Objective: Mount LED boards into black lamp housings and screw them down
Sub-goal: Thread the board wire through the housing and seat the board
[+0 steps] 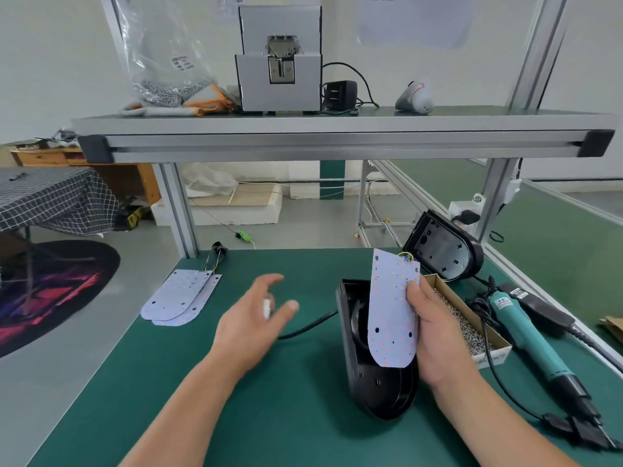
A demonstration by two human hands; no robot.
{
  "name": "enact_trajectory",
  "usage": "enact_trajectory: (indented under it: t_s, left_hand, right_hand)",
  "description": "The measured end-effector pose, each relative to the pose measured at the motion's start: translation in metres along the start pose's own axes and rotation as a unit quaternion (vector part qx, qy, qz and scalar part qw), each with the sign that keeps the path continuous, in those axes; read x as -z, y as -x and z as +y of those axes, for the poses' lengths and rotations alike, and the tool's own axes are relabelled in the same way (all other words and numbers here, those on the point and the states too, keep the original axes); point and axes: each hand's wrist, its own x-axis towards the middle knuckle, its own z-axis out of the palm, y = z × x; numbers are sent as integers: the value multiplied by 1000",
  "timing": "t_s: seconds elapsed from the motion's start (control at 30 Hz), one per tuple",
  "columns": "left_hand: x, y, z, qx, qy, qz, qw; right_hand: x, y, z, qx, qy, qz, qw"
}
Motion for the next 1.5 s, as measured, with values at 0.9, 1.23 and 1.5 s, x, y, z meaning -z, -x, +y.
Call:
enact_trajectory:
  t_s: [0.9, 1.23, 1.5]
  left_hand:
    - [-53, 20, 35, -35, 121, -133, 983]
    - [-44, 13, 37, 128, 225, -56, 964]
    - [-29, -4, 26, 292, 482, 15, 826]
  right_hand:
    - [-10, 6, 10, -11, 12, -39, 999]
    - [-8, 6, 6, 7, -22, -30, 999]
    - [-3, 3, -3, 42, -16, -19, 999]
